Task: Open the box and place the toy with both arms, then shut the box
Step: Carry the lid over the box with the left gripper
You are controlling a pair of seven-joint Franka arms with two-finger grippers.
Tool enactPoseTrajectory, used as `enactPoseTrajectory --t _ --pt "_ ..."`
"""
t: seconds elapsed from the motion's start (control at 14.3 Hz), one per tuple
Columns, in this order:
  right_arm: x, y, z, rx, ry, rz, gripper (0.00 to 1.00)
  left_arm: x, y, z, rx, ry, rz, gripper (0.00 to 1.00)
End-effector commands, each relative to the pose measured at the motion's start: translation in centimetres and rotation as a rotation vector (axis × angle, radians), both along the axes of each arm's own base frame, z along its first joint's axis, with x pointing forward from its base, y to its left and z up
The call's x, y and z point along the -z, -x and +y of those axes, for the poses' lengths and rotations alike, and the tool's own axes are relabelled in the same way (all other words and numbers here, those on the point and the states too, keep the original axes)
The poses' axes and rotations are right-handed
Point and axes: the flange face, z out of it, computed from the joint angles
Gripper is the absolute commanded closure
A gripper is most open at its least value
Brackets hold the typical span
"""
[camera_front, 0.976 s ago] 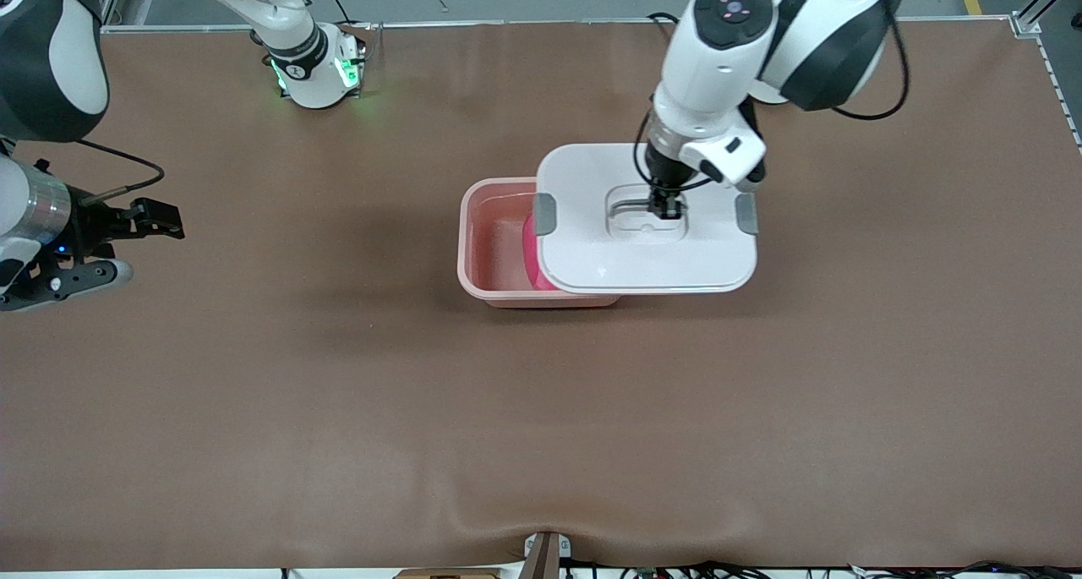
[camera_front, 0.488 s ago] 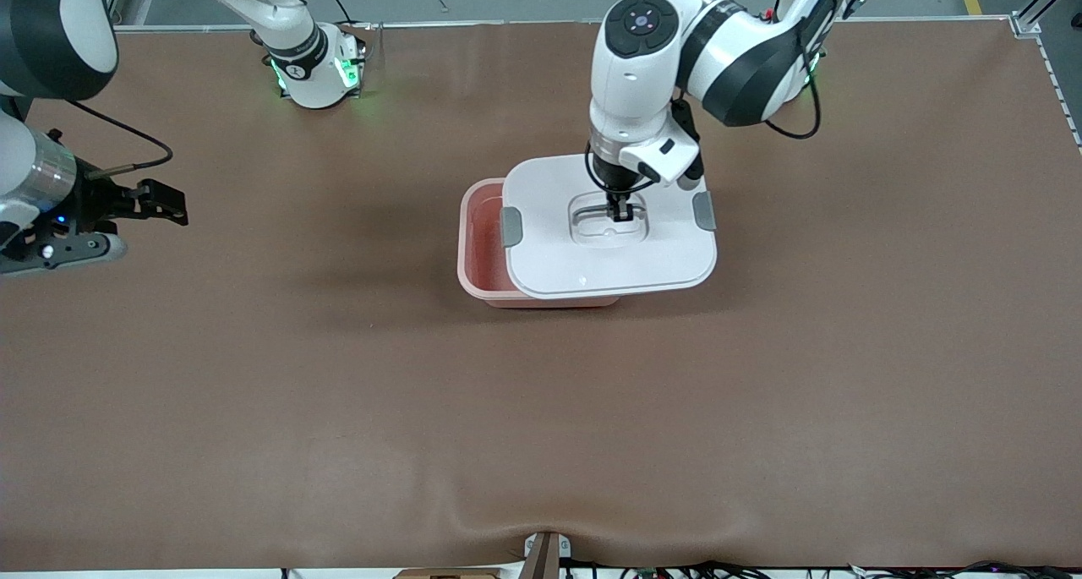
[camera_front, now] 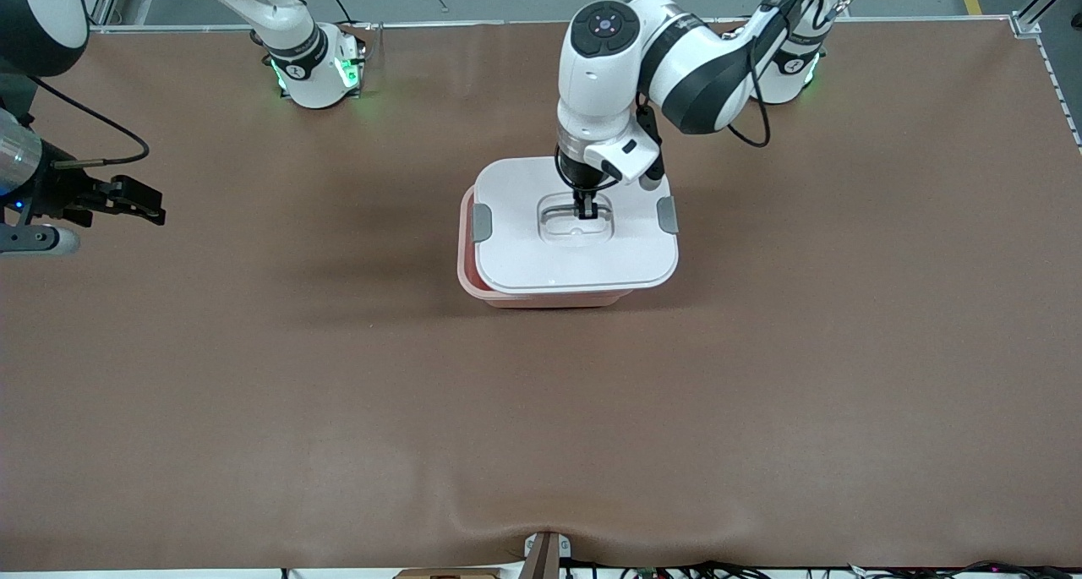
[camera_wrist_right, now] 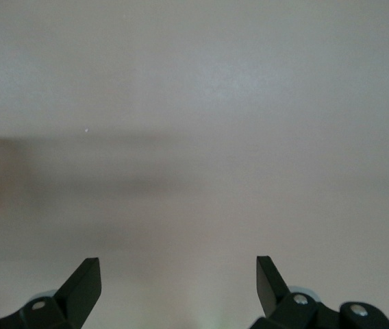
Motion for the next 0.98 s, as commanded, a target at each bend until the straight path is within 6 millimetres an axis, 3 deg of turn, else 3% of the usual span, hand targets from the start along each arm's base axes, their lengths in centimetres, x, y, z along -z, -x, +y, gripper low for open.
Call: enactPoseTrajectory --t 0.0,0.14,0.28,0.63,0.91 --pt "-1.5 0.4 0.1 0.025 -0.017 -0.004 0.00 0.9 1.2 -1.2 -0.015 -0.018 -0.028 1.00" --pt "-2.3 -0.4 0.1 0.020 -0.021 -0.075 0.00 1.8 1.4 -0.9 -0.048 -0.056 -0.066 1.00" --pt "-2.9 -0.5 0.6 0.009 -0.019 -0.094 0.00 2.5 2.8 -2.4 -0.010 -0.047 -0.079 1.00" --pt "-4.1 1.8 -1.3 0.041 -0.020 -0.062 0.00 3.2 2.6 -3.2 0.007 -0.018 -0.099 1.00" --pt "-4.6 2.4 -0.8 0.031 -0.023 -0.064 0.00 4.9 3.0 -3.8 0.030 -0.036 -0.083 1.00"
